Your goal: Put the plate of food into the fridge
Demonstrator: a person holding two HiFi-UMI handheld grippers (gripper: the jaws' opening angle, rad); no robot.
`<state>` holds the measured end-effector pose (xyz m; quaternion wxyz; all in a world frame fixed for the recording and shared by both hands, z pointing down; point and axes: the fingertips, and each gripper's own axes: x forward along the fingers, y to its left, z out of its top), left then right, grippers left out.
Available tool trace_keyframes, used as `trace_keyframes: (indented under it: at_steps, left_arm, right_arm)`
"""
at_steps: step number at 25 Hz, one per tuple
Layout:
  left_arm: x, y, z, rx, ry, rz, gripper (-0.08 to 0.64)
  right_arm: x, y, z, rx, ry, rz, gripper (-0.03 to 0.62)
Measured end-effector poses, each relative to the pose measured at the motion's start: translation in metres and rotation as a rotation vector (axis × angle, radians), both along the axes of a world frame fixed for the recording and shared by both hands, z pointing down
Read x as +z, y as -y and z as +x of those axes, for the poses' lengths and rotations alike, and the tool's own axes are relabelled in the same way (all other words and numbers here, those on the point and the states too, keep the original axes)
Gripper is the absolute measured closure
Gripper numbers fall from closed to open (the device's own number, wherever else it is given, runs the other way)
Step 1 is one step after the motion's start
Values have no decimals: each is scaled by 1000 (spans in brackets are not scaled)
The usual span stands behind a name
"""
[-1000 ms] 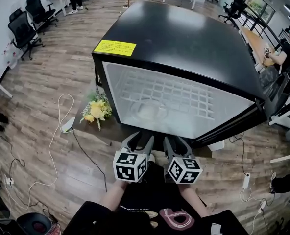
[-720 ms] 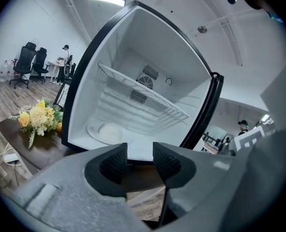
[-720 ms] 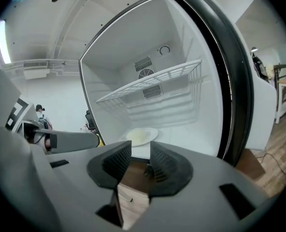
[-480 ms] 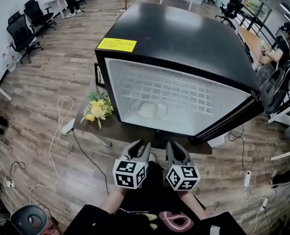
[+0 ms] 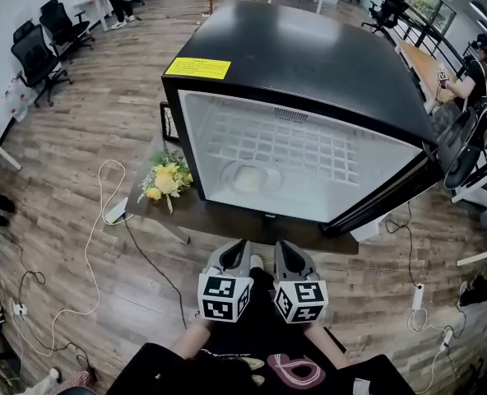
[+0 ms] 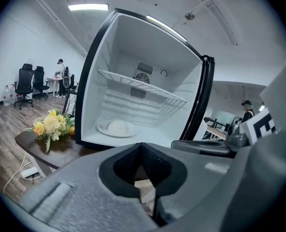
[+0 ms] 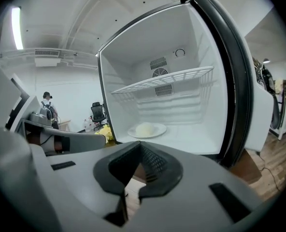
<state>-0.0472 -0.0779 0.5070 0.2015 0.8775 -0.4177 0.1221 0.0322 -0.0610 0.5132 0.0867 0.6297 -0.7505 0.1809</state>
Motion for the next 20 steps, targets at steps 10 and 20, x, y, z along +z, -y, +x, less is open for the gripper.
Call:
trace_keyframes:
  at_steps: [10, 20]
  left_arm:
    - [-5, -12, 2, 19, 16, 70, 552]
    - [-6, -20, 6, 20, -28, 47, 552]
  right_arm:
    - [-5, -4, -3, -20, -91, 33, 586]
    - [-2, -11, 1, -8, -83, 22, 586]
